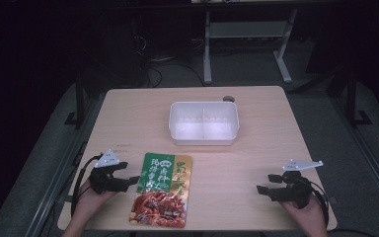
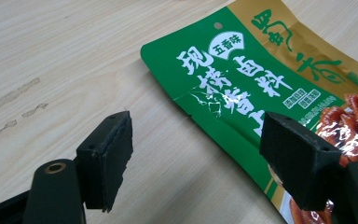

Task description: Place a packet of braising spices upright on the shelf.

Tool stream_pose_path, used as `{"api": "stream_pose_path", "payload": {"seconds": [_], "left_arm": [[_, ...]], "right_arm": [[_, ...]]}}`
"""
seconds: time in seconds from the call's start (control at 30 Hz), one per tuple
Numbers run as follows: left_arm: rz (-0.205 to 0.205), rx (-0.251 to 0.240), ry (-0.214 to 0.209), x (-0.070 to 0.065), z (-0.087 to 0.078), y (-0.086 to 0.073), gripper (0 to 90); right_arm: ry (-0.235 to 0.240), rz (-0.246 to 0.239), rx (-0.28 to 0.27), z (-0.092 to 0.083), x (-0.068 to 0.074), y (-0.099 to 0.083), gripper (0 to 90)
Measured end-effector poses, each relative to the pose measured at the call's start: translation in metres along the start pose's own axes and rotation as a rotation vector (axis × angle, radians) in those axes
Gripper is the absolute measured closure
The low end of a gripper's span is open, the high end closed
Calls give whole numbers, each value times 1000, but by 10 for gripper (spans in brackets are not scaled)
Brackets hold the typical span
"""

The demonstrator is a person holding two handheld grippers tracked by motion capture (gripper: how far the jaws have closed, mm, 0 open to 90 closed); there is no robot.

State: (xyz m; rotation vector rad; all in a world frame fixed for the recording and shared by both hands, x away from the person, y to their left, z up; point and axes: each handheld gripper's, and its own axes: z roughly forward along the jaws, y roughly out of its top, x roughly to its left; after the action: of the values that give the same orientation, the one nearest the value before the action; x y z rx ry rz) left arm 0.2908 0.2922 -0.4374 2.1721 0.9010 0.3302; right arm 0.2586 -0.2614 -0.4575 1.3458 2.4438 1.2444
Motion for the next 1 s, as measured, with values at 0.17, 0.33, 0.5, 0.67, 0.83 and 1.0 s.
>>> {"api": "stream_pose_path", "payload": {"seconds": [0.17, 0.33, 0.5, 0.67, 0.83, 1.0], "left_arm": [[7, 1, -10, -2, 0, 1, 292], [22, 3, -20, -6, 1, 3, 306], [36, 14, -31, -9, 3, 4, 328], [49, 10, -41, -12, 2, 5, 359], [53, 19, -60, -16, 4, 6, 379], [65, 20, -82, -20, 4, 9, 424]], "right_arm": [[7, -15, 0, 2, 5, 2, 274], [24, -35, 5, 7, 13, 6, 274], [33, -46, 10, 12, 18, 9, 271], [33, -50, 19, 14, 20, 9, 270], [41, -51, 18, 16, 22, 11, 270], [61, -72, 40, 27, 26, 24, 270]]}}
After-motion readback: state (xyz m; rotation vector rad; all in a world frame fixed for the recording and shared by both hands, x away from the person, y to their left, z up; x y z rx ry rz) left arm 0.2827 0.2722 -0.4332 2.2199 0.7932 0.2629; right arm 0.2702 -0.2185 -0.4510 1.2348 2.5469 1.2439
